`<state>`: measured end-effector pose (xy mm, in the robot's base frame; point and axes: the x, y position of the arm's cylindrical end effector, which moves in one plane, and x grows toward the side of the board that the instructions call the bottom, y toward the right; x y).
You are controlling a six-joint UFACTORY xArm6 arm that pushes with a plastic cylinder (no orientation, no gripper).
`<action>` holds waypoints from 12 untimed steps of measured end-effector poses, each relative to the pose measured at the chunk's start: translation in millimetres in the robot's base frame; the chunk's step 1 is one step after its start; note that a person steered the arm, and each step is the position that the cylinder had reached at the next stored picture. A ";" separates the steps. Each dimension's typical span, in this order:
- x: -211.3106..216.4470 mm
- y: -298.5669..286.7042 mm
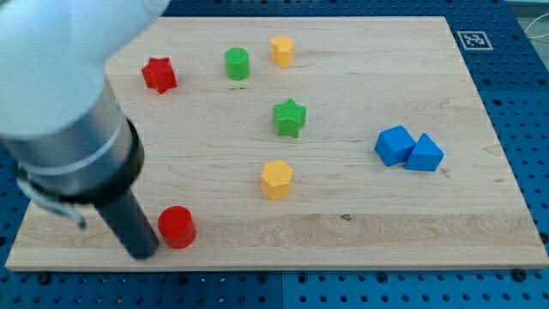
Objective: Slide red circle to the red star
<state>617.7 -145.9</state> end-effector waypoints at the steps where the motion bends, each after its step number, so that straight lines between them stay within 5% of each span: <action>1: 0.9 4.7; 3: -9.0 96.6; 7: 0.6 93.0; 9: -1.1 33.1; 12: -132.1 -0.7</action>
<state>485.6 -146.6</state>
